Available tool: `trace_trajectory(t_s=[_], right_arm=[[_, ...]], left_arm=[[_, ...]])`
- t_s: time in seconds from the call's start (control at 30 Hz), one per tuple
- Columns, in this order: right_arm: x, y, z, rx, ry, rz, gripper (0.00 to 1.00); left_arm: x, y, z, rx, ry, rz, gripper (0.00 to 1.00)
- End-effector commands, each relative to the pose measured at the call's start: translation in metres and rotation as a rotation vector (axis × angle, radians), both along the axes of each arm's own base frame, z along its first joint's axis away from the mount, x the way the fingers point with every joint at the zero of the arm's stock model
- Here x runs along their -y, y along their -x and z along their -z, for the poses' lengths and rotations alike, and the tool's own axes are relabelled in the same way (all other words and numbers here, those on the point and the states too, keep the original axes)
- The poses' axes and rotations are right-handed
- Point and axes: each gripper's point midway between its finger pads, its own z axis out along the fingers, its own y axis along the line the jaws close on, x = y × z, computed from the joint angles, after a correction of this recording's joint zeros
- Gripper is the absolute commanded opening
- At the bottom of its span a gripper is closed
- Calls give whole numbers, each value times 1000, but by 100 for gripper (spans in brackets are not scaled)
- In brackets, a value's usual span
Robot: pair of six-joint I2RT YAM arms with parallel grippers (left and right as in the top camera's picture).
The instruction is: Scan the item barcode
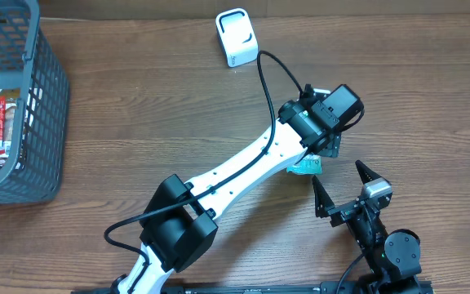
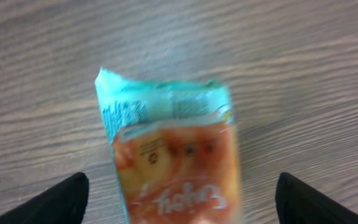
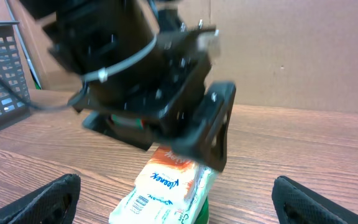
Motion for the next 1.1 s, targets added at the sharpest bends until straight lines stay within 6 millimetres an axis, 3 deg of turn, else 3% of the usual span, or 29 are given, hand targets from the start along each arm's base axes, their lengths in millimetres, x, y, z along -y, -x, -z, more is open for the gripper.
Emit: trace_trajectory(t_s=[0.0,0.13,0.33,0.53,0.73,0.87,1.07], right_arm=[[0,0,3,-1,-3,0,100],[0,0,3,-1,-3,0,100],[0,0,3,-1,-3,0,100],[0,0,3,-1,-3,0,100],[0,0,3,-1,-3,0,100],[0,0,3,-1,-3,0,100],[0,0,3,-1,-3,0,100]], left_arm=[[3,-6,-26,40,36,19,75],[0,-3,-20,22,15,17,72],[-7,2,-4,-17,2,-38,76],[-8,3,3,-23,-1,-45,58],[-11,6,11,-37,-17,-49,65],[-11,6,16,-39,-17,-53,51],[-13,-2,8,-25,2,-66,47]])
